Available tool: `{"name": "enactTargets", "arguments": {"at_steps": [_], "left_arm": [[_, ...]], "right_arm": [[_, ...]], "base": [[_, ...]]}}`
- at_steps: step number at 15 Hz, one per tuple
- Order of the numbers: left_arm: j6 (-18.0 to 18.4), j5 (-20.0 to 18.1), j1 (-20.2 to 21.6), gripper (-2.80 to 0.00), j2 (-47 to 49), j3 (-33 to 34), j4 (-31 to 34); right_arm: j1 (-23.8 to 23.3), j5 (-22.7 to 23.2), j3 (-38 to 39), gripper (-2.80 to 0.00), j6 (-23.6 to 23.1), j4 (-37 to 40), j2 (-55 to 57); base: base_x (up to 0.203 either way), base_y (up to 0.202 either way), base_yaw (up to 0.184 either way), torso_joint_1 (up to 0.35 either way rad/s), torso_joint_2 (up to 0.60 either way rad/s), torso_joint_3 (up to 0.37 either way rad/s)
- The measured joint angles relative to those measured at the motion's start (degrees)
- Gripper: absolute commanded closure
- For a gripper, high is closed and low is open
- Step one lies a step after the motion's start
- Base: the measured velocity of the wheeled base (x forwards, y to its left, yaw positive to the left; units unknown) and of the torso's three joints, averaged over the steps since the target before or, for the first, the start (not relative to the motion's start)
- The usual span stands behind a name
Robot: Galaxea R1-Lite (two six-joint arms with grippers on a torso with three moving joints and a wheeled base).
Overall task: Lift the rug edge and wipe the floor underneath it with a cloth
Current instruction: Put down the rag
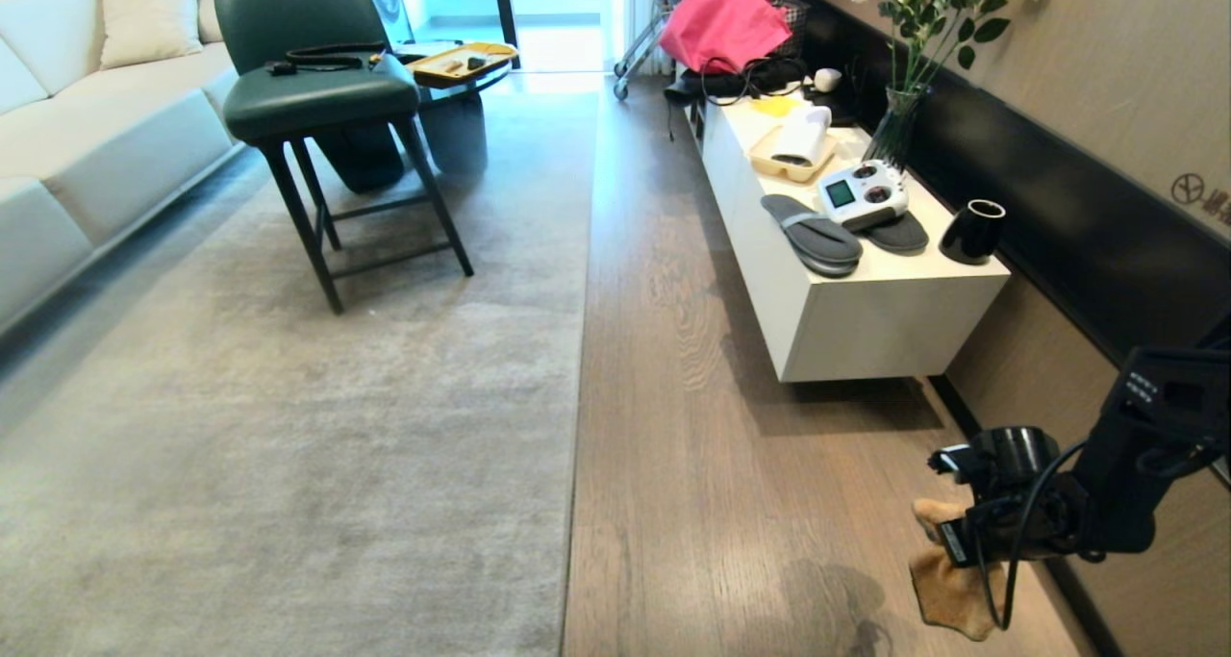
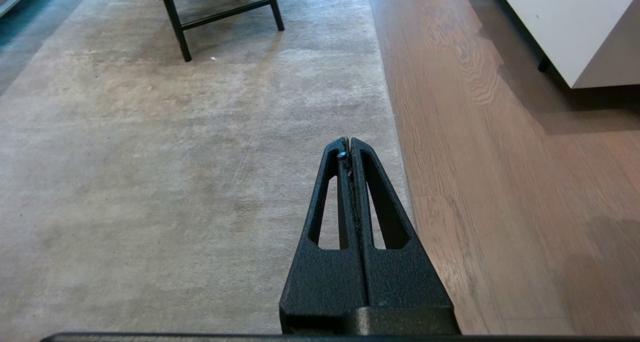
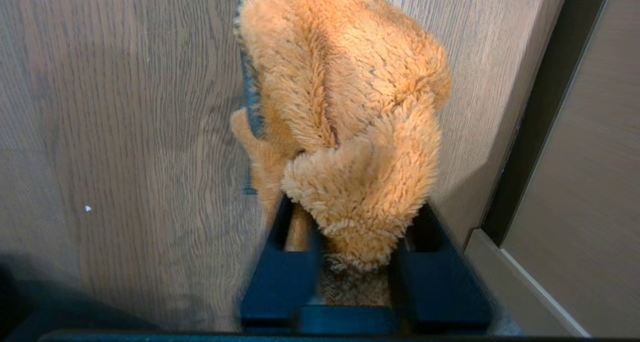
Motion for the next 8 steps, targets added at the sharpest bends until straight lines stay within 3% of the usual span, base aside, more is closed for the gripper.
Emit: {"name": "enactTargets", "arguments": {"at_steps": [8], "left_arm": [[0.0, 0.0, 0.0, 0.0, 0.0, 0.0, 0.0]], "right_arm": [[0.1, 0.0, 1.0, -2.8, 0.0, -0.7, -0.2]], "base": [[0.0, 0.0, 0.0, 0.0, 0.0, 0.0]]}}
